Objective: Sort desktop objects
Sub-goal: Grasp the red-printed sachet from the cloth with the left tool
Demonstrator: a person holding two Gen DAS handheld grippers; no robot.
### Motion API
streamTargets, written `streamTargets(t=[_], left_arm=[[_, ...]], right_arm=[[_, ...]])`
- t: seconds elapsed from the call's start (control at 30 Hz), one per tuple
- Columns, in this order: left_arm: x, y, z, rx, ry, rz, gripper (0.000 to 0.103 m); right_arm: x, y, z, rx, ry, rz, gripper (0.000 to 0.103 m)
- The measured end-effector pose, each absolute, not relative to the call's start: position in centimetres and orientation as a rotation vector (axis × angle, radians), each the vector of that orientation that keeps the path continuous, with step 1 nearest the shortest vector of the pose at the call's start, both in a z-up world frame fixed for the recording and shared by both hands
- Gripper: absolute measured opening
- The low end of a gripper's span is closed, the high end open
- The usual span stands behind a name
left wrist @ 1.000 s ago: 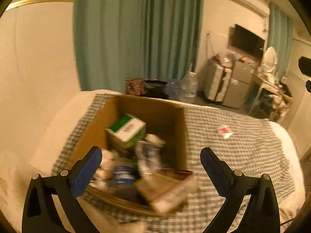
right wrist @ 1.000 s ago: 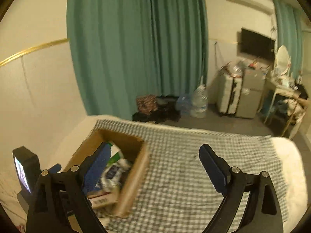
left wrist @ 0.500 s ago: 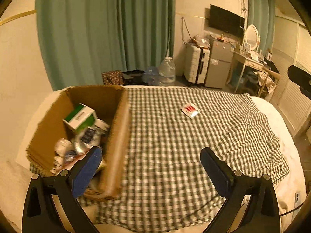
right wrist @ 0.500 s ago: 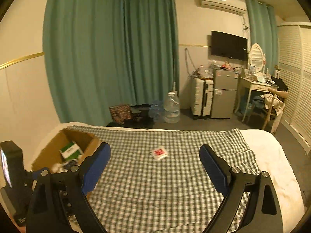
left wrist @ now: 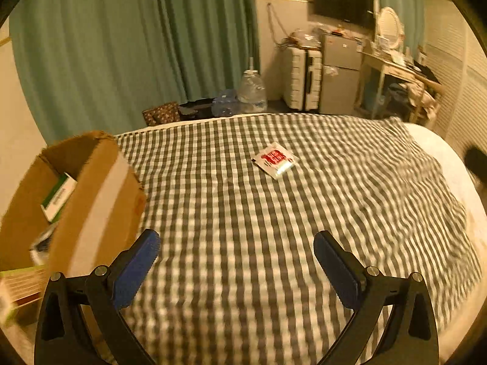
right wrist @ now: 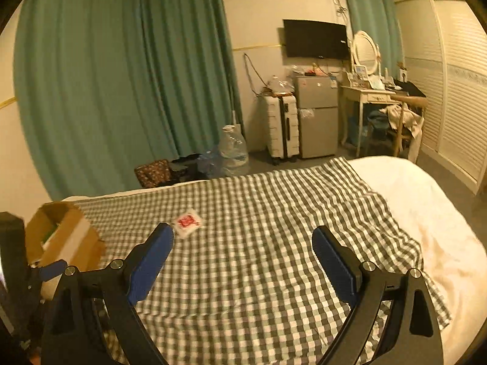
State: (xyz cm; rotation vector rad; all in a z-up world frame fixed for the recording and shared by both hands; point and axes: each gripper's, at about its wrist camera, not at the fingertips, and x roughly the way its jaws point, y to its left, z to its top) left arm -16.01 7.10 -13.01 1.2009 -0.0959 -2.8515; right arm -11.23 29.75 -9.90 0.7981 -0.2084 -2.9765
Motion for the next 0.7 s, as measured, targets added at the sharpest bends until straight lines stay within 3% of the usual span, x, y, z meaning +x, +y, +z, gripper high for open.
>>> streamTargets(t=[0.53, 0.7], left_arm=[[-30.8, 10.3, -20.4, 1.194, 0.123, -2.849, 0.103], [-35.9, 11.4, -22.6, 1.195, 0.057, -2.807, 0.103]], right_arm=[[-22.2, 34.4, -18.2, 0.905, -0.396, -3.018, 0.093], [-22.5, 34.4, -20.8, 1.009, -0.284, -3.041, 0.093]])
